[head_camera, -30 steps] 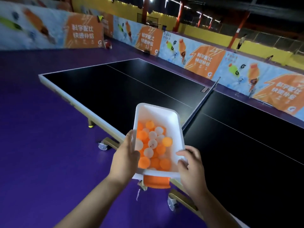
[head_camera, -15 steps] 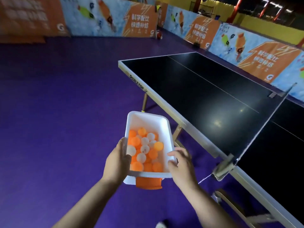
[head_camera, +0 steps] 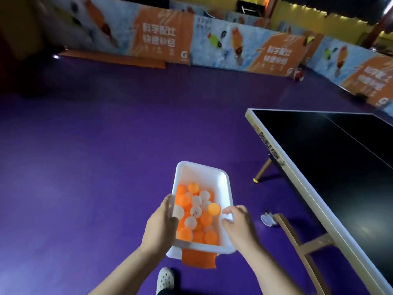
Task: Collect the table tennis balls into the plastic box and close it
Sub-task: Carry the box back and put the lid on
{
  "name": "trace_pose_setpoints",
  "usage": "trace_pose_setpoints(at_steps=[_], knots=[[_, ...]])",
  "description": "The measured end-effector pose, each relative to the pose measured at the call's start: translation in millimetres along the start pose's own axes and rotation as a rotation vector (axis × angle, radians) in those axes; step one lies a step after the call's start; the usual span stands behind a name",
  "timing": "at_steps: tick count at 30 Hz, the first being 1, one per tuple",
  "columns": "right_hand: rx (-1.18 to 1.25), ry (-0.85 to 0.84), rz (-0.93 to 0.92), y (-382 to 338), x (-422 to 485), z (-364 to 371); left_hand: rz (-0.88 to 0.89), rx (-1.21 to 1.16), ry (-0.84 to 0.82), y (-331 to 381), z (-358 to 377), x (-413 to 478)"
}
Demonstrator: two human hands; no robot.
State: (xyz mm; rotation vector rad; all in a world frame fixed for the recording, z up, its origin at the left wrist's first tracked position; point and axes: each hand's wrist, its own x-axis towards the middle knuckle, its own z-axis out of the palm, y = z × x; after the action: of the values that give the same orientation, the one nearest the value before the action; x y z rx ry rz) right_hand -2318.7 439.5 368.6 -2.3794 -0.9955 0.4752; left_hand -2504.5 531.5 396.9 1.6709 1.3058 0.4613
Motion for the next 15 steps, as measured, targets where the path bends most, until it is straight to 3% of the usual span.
trace_pose_setpoints(at_steps=[8,15], knots=[[0.016,-0.004,-0.088,-136.2,169.1,30.8,-0.026,-0.005,0.129,32.3,-82.3,166.2],[0.024,-0.032,-0.136,-227.2,272.5,77.9,-0.081,0.049,0.187,18.7,-140.6,289.9]])
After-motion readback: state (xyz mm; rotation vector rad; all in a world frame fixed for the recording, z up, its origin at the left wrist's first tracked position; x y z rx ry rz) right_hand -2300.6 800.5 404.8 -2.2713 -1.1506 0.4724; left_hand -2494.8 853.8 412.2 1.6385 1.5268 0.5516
